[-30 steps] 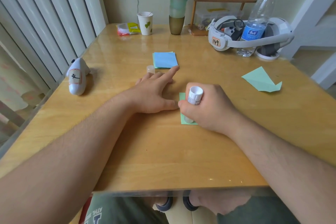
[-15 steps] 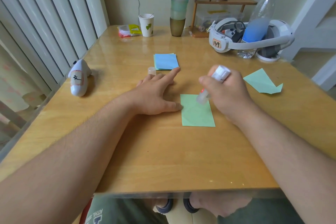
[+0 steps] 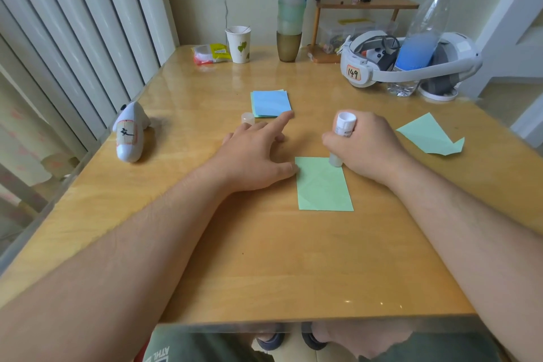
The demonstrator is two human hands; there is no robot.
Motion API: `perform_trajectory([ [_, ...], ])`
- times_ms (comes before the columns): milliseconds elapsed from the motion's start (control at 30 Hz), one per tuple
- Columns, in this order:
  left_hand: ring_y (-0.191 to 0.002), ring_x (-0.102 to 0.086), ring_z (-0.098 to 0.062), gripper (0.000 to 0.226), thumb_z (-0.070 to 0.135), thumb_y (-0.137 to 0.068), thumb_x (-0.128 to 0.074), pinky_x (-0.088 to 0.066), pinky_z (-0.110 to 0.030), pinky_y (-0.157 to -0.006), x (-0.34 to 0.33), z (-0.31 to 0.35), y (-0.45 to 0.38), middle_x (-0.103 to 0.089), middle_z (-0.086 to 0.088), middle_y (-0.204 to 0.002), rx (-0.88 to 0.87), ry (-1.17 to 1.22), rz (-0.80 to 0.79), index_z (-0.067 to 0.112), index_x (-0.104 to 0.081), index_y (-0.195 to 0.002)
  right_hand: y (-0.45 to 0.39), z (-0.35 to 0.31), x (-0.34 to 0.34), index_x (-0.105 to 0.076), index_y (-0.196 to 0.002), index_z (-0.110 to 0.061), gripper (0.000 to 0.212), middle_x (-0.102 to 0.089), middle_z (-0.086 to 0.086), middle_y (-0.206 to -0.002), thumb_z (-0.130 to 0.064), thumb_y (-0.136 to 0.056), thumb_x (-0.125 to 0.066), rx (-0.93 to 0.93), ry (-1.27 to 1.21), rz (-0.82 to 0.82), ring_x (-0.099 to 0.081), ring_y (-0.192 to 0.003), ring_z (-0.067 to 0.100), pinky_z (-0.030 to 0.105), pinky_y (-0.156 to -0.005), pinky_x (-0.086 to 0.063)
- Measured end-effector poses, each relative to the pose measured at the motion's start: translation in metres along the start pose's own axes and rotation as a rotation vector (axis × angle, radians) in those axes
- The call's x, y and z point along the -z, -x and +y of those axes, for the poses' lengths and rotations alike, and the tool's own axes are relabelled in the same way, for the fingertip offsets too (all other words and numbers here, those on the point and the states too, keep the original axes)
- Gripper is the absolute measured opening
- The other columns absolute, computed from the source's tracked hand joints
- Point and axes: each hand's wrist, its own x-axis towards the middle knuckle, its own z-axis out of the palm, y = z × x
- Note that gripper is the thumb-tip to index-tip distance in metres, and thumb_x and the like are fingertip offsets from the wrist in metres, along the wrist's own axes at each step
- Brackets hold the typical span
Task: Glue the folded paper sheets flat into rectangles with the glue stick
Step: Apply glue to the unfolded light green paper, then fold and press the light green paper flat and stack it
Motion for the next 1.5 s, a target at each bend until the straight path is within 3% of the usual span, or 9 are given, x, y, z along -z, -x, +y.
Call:
perform_trajectory([
  [467,-0.136,-0.034,-0.020,0.095,0.056,-0.086,-0.066,-0.027,-0.051,-0.118,0.006,-0.002,0.001,-0.045,0.022,-0.142,0.007,0.033,-0.075,0.057,-0.005,-0.158,-0.007,-0.021,-0.003,-0.057,-0.082,-0.007,0.030,-0.064,0.010,-0.077,-0.036,-0.085,-0.066,0.088,-0.013,0.039,-0.052,-0.070,0.025,0.037,-0.061,-0.045],
  [667,-0.135,-0.034,-0.022,0.096,0.053,-0.087,-0.067,-0.027,-0.049,-0.118,0.007,0.002,0.003,-0.039,0.022,-0.124,0.016,0.038,-0.076,0.056,-0.003,-0.159,-0.009,-0.040,-0.021,-0.046,-0.065,-0.020,0.032,-0.048,-0.016,-0.052,-0.036,-0.083,-0.067,0.100,-0.078,-0.120,-0.040,-0.051,0.006,0.019,-0.044,-0.028],
  [833,-0.131,-0.038,-0.021,0.098,0.053,-0.085,-0.068,-0.030,-0.049,-0.117,0.006,-0.001,0.000,-0.044,0.022,-0.124,0.004,0.079,-0.070,0.055,-0.004,-0.159,-0.012,-0.033,-0.034,-0.043,-0.066,-0.021,0.035,-0.046,-0.015,-0.052,-0.038,-0.084,-0.069,0.107,-0.075,-0.121,-0.038,-0.052,0.008,0.021,-0.044,-0.026],
  [967,-0.112,-0.058,-0.012,0.073,0.029,-0.086,-0.071,-0.050,-0.033,-0.097,0.010,0.000,0.000,-0.054,0.007,-0.131,0.100,0.309,0.030,0.039,-0.035,-0.149,-0.014,-0.023,-0.034,-0.056,-0.081,-0.014,0.030,-0.066,-0.010,-0.065,-0.041,-0.086,-0.069,0.112,-0.107,0.018,-0.052,-0.057,0.007,0.029,-0.055,-0.043],
  [1067,-0.082,-0.064,-0.015,0.025,0.024,-0.088,-0.065,-0.053,-0.033,-0.068,0.014,0.006,0.000,-0.067,0.003,-0.103,0.234,0.477,0.262,0.026,-0.055,-0.110,-0.014,-0.016,-0.029,-0.062,-0.087,-0.023,0.023,-0.068,-0.014,-0.070,-0.041,-0.089,-0.077,0.090,-0.295,0.145,-0.054,-0.059,0.004,0.019,-0.051,-0.043],
  [1133,-0.068,-0.059,-0.015,0.008,0.029,-0.090,-0.066,-0.052,-0.037,-0.066,0.014,0.009,-0.003,-0.066,0.009,-0.082,0.211,0.595,0.337,0.024,-0.063,-0.095,-0.015,-0.015,-0.028,-0.065,-0.090,-0.027,0.021,-0.066,-0.014,-0.074,-0.040,-0.087,-0.082,0.091,-0.442,0.167,-0.055,-0.064,0.005,0.022,-0.057,-0.045],
  [1200,-0.063,-0.052,-0.012,0.017,0.037,-0.094,-0.068,-0.048,-0.034,-0.066,0.013,0.015,-0.004,-0.061,0.012,-0.071,0.187,0.719,0.305,0.020,-0.071,-0.089,-0.014,-0.019,-0.029,-0.067,-0.090,-0.028,0.020,-0.068,-0.013,-0.080,-0.034,-0.085,-0.086,0.101,-0.562,0.178,-0.059,-0.070,0.005,0.024,-0.063,-0.049],
  [1333,-0.072,-0.054,-0.011,0.025,0.040,-0.099,-0.067,-0.045,-0.030,-0.072,0.007,0.020,-0.006,-0.068,0.008,-0.078,0.200,0.834,0.232,0.018,-0.078,-0.092,-0.013,-0.029,-0.032,-0.067,-0.091,-0.024,0.021,-0.073,-0.009,-0.086,-0.025,-0.085,-0.087,0.087,-0.789,0.191,-0.065,-0.076,0.002,0.018,-0.069,-0.051],
  [1500,-0.076,-0.058,-0.006,0.018,0.028,-0.102,-0.065,-0.045,-0.012,-0.067,0.006,0.027,-0.008,-0.071,0.008,-0.086,0.112,1.061,0.298,0.033,-0.080,-0.093,-0.008,-0.032,-0.039,-0.059,-0.098,-0.022,0.013,-0.069,-0.005,-0.093,-0.033,-0.101,-0.066,0.033,-0.858,0.127,-0.060,-0.079,0.005,0.026,-0.075,-0.048],
])
